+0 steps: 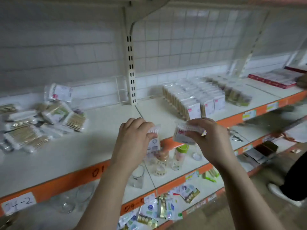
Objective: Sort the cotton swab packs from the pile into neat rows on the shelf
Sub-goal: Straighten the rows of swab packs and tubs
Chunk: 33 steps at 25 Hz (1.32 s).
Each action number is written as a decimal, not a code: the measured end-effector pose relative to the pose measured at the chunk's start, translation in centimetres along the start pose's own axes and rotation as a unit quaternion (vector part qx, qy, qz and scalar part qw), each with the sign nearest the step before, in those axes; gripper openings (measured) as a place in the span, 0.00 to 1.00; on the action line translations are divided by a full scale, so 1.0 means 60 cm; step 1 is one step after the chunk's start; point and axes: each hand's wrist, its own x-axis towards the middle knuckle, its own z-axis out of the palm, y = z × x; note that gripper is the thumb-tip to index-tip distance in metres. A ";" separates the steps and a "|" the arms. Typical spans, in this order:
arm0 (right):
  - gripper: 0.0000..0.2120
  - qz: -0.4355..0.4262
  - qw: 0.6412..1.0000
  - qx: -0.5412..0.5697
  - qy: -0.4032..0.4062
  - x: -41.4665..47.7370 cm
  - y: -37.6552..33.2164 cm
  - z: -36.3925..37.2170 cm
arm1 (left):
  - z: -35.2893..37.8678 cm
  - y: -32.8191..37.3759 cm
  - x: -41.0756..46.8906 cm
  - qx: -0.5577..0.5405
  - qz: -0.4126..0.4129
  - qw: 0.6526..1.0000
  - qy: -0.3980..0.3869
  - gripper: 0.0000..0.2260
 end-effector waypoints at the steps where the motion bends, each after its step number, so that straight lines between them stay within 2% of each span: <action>1: 0.11 0.003 1.000 -0.003 0.006 -0.001 0.026 -0.026 | 0.019 0.031 0.013 -0.002 0.007 1.000 0.001 0.15; 5: 0.10 0.022 0.999 -0.029 0.020 -0.011 0.131 -0.126 | 0.093 0.159 0.051 -0.019 0.028 0.999 0.000 0.12; 12: 0.09 0.030 0.998 -0.039 0.039 0.002 0.258 -0.203 | 0.164 0.264 0.129 -0.037 0.047 0.998 0.004 0.17; 18: 0.09 0.023 0.998 -0.052 0.026 0.072 0.339 -0.198 | 0.223 0.271 0.197 -0.081 0.025 0.996 0.004 0.17; 27: 0.10 -0.014 0.999 -0.046 -0.019 0.226 0.428 -0.140 | 0.276 0.249 0.318 -0.089 0.008 0.996 0.023 0.18; 33: 0.11 -0.047 0.996 -0.016 -0.069 0.254 0.467 -0.104 | 0.304 0.247 0.350 -0.096 0.006 0.995 0.013 0.17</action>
